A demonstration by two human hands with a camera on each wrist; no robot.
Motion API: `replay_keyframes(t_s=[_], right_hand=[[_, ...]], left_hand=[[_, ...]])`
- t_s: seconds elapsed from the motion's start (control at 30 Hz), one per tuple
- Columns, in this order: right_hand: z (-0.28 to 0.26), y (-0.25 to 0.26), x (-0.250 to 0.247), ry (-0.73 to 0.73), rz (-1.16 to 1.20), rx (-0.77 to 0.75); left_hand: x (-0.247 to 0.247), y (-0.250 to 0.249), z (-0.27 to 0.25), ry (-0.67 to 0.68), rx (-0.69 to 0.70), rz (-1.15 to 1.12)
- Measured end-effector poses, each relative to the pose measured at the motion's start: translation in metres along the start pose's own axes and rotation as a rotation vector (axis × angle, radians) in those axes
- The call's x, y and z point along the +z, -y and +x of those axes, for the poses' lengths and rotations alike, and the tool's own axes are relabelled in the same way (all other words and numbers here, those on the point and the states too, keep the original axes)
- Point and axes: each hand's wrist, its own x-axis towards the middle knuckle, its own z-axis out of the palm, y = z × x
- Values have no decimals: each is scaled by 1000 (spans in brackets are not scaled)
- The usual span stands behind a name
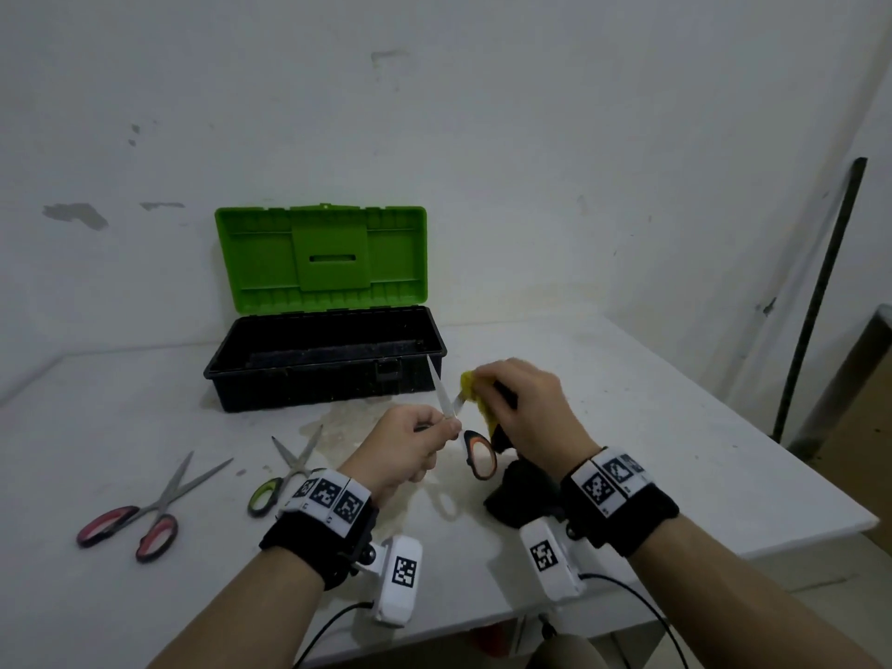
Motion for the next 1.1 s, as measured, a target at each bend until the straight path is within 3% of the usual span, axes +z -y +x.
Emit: replay_keyframes(t_s=[0.1,0.27,0.37,0.5,0.6,0.73,0.8,0.93,1.1], right_hand=[[-13,9,8,114,34,-61],[3,-7,5,-25,-28,56],[12,-6,-2,-59,-79,133],[3,16,3,142,-74,95],[5,12,5,155,-116,144],[18,-10,-8,1,-144,238],[13,-11,-10,-60,-97,181],[-13,5,2,56,35,-13],[-13,2,8,64,24,1]], left_hand=[[-1,-1,1,16,8,-26],[0,5,0,1,33,25],[-2,6,0,-19,91,192],[-3,-1,1,-52,186,445],[-3,-1,3,-33,216,494],[-3,3,0,-27,159,406],[-2,5,0,-18,98,244],[-1,1,0,7,7,-1],[4,1,-3,18,15,0]])
